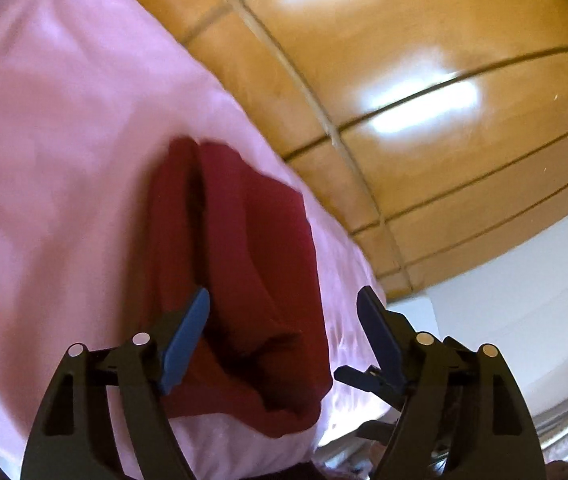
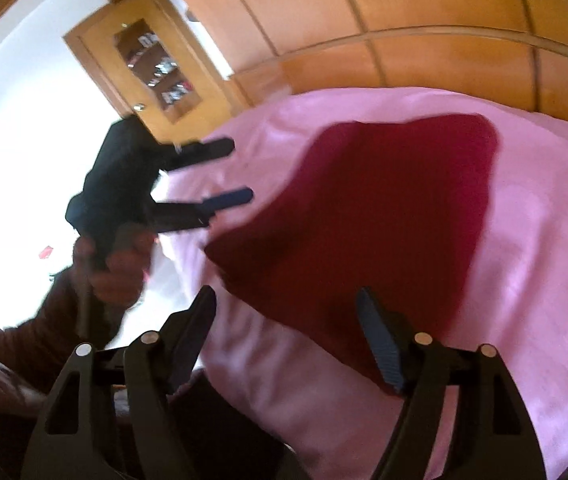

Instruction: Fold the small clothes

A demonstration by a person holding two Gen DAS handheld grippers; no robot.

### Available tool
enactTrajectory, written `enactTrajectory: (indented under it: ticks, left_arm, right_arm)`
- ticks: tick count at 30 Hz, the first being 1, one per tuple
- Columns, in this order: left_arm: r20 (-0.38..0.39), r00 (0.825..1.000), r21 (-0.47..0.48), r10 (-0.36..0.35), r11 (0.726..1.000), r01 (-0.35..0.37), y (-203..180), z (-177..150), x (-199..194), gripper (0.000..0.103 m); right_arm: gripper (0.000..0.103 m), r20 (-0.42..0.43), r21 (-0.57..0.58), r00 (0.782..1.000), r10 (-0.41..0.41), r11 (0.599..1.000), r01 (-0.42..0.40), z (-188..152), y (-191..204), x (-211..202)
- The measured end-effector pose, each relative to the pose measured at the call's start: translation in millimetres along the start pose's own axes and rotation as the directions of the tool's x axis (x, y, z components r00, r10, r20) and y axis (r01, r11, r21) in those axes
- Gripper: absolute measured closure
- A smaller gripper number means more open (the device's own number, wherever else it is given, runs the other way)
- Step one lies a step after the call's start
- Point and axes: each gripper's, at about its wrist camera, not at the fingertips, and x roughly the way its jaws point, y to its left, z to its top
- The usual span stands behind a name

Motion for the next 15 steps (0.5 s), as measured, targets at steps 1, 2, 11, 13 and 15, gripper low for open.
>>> enactTrajectory:
  ticks: [1,2,11,13,15]
  left_arm:
    - [-0.032,0.999,0.002,0.010,1.000,-0.010,-1,0,8,0.028]
    - [-0.059,0.998,0.000,0.024,1.000,-0.024,-2,0,17,0.028]
    - [-0.037,0.933,0.207,0.359,0.916,-0.344,-12,-3,36,0.088]
    - [-0.034,0.893,0.203,0.449,0.878,-0.434,9,-9,36,0.088]
    - [-0.012,0.887,0.196,0.461,0.871,-0.450,20,-14,32,0.088]
  right_arm:
    - [0.033,0.002,-0.005,1.000,-0.031,0.999,0.031,-4,-1,0]
    - [0.035,0.003,-0.011,0.998,-0.055,0.998,0.055,-2,3,7]
    - [0.035,-0.049,-0.018,0.994,-0.094,0.996,0.093,-18,4,40]
    - [0.035,-0.070,-0.026,0.991,-0.114,0.993,0.113,-25,4,55]
    - [0.034,-0.067,-0.039,0.989,-0.129,0.991,0.126,-27,5,62]
